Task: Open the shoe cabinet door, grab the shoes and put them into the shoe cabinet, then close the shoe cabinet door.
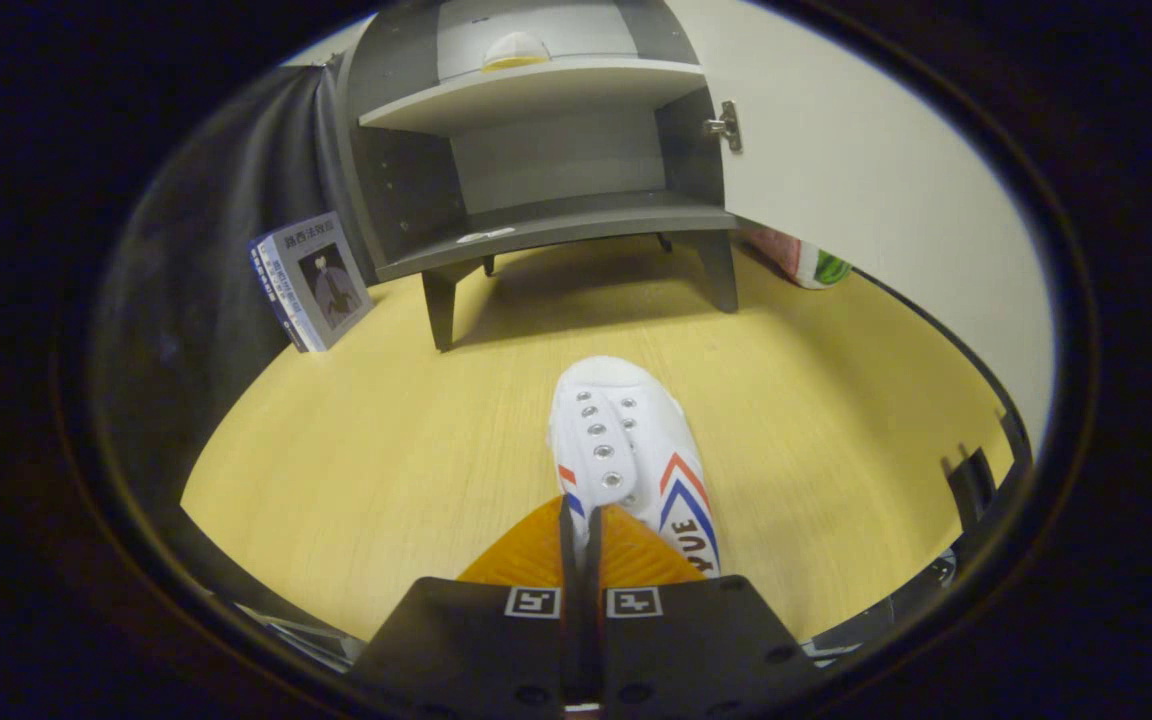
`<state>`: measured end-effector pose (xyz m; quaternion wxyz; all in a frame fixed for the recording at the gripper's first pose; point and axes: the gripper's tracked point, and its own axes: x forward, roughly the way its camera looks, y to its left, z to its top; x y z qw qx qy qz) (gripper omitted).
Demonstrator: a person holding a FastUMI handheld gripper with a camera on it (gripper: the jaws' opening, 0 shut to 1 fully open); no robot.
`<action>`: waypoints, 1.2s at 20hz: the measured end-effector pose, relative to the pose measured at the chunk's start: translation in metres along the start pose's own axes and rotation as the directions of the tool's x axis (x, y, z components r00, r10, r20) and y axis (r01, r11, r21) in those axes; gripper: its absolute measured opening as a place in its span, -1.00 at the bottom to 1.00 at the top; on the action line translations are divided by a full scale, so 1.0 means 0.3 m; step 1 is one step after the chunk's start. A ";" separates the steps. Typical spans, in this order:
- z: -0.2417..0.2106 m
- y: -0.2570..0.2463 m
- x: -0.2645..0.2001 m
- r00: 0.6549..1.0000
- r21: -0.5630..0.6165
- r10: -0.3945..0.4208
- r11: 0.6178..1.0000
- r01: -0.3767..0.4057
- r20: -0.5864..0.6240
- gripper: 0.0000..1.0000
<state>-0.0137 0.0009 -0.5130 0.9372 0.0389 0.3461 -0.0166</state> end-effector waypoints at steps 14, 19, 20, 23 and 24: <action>0.109 0.030 -0.077 0.998 0.017 0.051 0.999 -0.051 0.030 -0.95; 0.309 0.023 -0.194 0.997 0.001 0.029 1.000 -0.029 0.065 -0.95; 0.357 0.028 -0.225 0.997 -0.009 0.024 1.000 -0.023 0.078 -0.95; 0.514 0.060 -0.318 0.992 -0.035 0.017 0.999 -0.013 0.123 -0.95; 0.563 0.069 -0.348 0.991 -0.042 0.013 0.999 -0.008 0.136 -0.95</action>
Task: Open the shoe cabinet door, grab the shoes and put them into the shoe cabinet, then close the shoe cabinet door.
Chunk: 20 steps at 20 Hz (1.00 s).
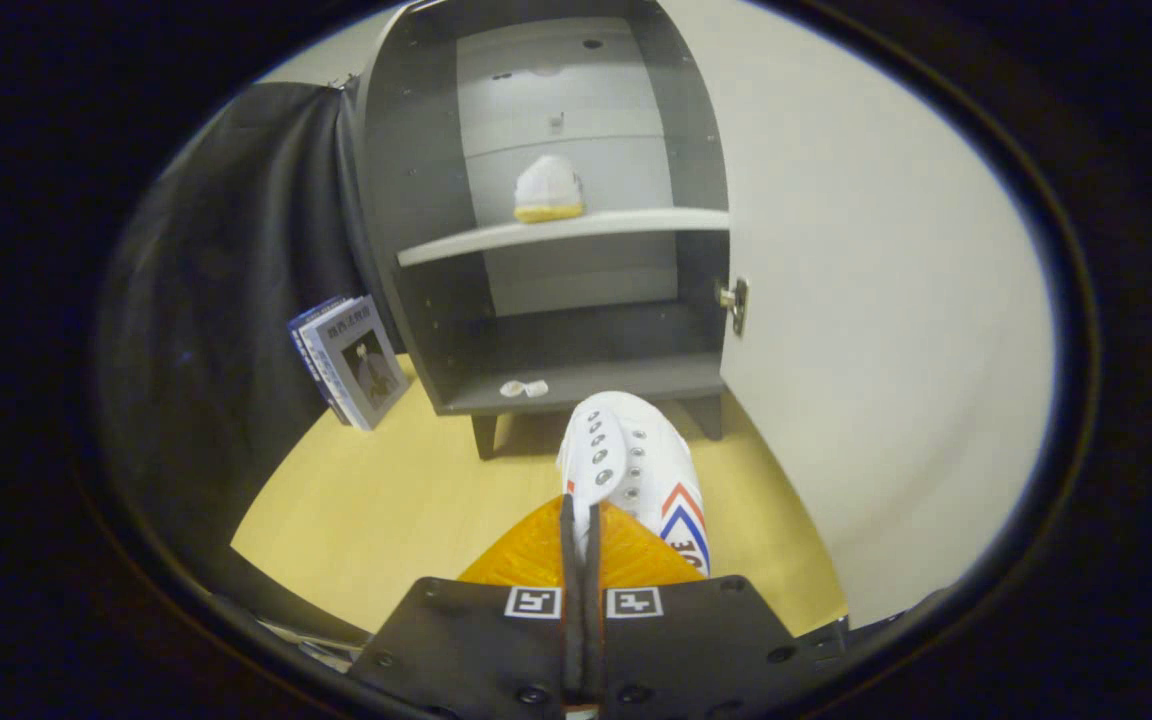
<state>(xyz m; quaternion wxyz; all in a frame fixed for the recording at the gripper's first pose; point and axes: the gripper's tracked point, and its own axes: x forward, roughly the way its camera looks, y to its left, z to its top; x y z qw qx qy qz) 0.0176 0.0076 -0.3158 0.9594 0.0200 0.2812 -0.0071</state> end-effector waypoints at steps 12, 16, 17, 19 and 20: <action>0.473 0.051 -0.059 0.990 -0.047 -0.057 0.997 0.063 0.128 -0.95; 0.558 0.005 0.013 0.989 -0.038 -0.059 0.997 0.064 0.136 -0.95; 0.577 -0.011 0.041 0.989 -0.043 -0.058 0.997 0.064 0.134 -0.95; 0.599 -0.034 0.096 0.991 -0.055 -0.057 0.996 0.064 0.120 -0.95; 0.604 -0.041 0.129 0.993 -0.059 -0.052 0.997 0.058 0.108 -0.96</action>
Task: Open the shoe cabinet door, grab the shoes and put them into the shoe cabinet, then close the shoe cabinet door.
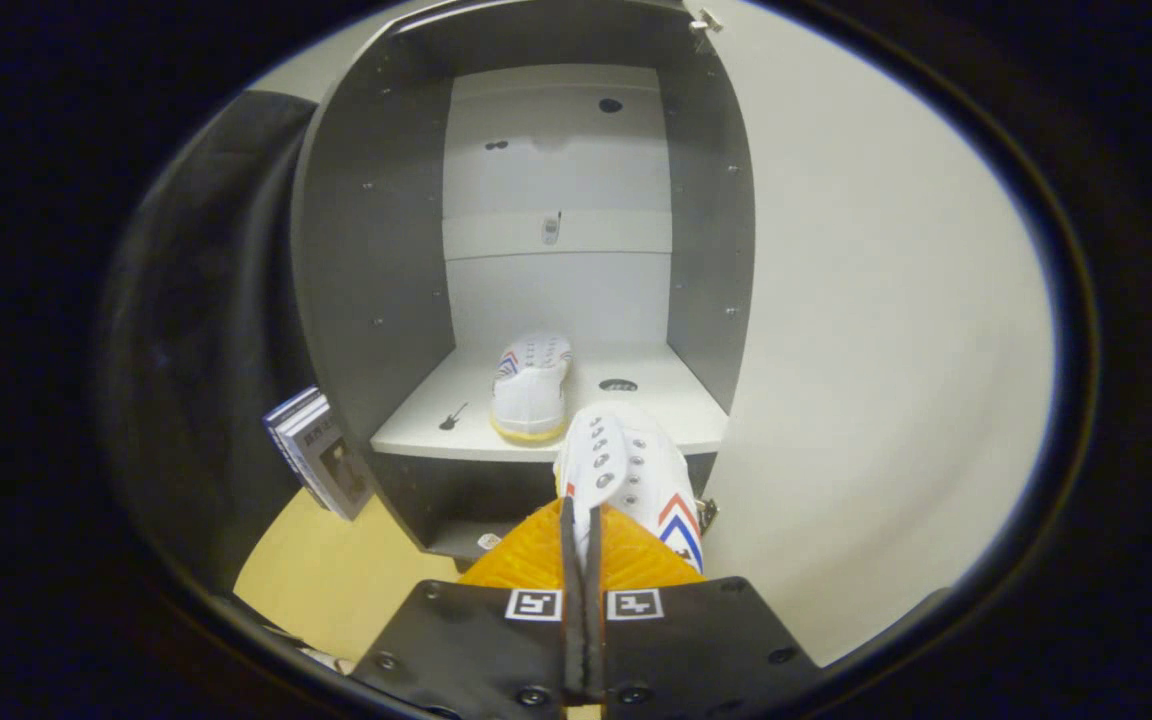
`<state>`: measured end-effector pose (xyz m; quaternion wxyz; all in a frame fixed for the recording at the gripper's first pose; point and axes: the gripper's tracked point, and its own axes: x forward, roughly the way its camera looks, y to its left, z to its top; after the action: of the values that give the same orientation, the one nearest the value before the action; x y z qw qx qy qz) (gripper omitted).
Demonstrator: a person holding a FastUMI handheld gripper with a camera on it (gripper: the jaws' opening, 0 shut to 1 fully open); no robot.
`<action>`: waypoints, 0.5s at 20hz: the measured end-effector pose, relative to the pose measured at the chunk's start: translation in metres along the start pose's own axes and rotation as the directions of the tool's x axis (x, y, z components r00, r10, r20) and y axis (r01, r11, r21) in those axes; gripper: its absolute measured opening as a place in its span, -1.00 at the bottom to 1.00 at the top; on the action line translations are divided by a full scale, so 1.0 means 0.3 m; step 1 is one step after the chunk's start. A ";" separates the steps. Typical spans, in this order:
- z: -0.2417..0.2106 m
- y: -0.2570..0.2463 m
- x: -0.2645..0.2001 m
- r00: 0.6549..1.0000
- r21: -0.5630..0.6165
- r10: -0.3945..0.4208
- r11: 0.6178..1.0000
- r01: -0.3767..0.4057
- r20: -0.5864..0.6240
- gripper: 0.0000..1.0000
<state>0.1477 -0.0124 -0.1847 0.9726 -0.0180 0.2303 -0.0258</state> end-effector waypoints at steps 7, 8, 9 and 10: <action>0.061 -0.026 0.135 0.999 0.017 0.043 0.999 -0.042 -0.012 -0.96; 0.069 -0.030 0.160 0.999 0.015 0.048 0.999 -0.048 -0.018 -0.96; 0.081 -0.034 0.175 0.999 0.010 0.050 0.999 -0.050 -0.014 -0.96; 0.094 -0.036 0.191 0.999 0.003 0.050 0.999 -0.050 -0.018 -0.95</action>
<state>0.2109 -0.0259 -0.1846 0.9709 -0.0106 0.2393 -0.0018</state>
